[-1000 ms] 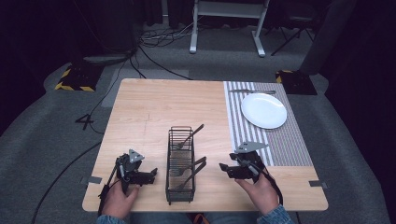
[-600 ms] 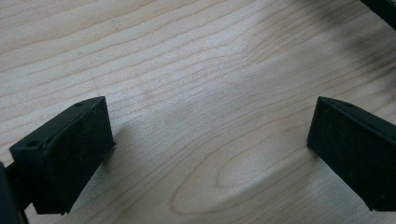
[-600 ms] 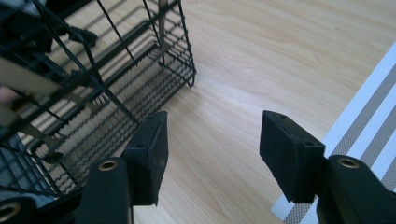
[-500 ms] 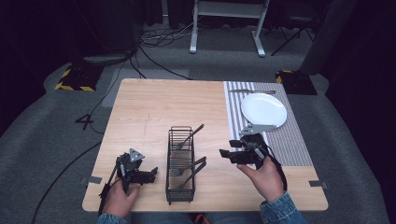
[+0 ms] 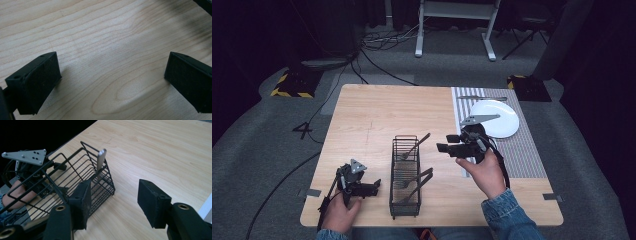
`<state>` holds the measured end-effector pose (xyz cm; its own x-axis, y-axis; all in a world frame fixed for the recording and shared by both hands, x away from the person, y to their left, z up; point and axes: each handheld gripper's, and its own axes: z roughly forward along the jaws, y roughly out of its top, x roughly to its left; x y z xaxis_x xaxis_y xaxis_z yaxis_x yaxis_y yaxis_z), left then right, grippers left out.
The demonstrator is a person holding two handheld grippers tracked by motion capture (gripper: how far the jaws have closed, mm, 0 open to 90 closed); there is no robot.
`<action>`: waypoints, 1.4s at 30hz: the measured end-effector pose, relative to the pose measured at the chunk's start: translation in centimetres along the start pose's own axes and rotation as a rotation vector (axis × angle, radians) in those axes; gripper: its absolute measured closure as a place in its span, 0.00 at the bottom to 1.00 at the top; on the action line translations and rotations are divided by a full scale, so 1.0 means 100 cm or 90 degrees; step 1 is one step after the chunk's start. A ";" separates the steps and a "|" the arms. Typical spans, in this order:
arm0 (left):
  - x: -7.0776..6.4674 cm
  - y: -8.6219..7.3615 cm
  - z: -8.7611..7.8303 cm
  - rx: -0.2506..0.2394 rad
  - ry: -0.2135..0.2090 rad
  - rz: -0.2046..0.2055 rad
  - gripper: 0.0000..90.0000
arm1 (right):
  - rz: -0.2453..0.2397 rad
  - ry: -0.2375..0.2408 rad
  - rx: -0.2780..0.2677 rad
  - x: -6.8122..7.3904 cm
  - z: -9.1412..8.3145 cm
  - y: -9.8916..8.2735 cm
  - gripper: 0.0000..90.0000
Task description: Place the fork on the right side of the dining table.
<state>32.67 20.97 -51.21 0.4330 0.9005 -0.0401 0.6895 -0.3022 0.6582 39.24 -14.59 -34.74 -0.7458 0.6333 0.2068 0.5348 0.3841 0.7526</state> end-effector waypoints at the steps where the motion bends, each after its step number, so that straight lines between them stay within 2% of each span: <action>1: 0.000 0.000 0.000 0.000 0.000 0.000 0.00 | -0.003 0.000 0.007 0.001 0.003 0.006 0.51; 7: 0.000 0.000 0.000 0.000 0.000 0.000 0.00 | -0.009 0.004 0.012 0.005 0.010 0.019 0.56; 17: 0.000 0.000 0.000 0.000 0.000 0.000 0.00 | 0.014 0.017 0.027 0.003 0.029 0.030 0.61; 21: 0.000 0.000 0.000 0.000 0.000 0.000 0.00 | 0.024 0.027 0.039 0.004 0.040 0.031 0.67; 26: 0.000 0.000 0.000 0.000 0.000 0.000 0.00 | 0.022 0.035 0.049 0.007 0.049 0.033 0.79; 27: 0.000 0.000 0.000 0.000 0.000 0.000 0.00 | 0.014 0.028 0.049 0.009 0.049 0.033 0.87; 29: 0.000 0.000 0.000 0.000 0.000 0.000 0.00 | 0.008 0.026 0.048 0.010 0.049 0.033 0.88; 30: 0.000 0.000 0.000 0.000 0.000 0.000 0.00 | 0.006 0.038 0.042 0.012 0.047 0.033 0.91; 35: 0.000 0.000 0.000 0.000 0.000 0.000 0.00 | -0.006 0.036 0.034 0.018 0.042 0.036 0.96; 36: 0.000 0.000 0.000 0.000 0.000 0.000 0.00 | -0.016 0.028 0.034 0.021 0.040 0.038 0.96; 42: 0.000 0.000 0.000 0.000 0.000 0.000 0.00 | -0.019 0.033 0.023 0.025 0.029 0.045 0.96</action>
<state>32.68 20.97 -51.21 0.4330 0.9005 -0.0409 0.6895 -0.3017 0.6584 40.88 -9.31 -32.68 -0.7801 0.5867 0.2174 0.5260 0.4267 0.7357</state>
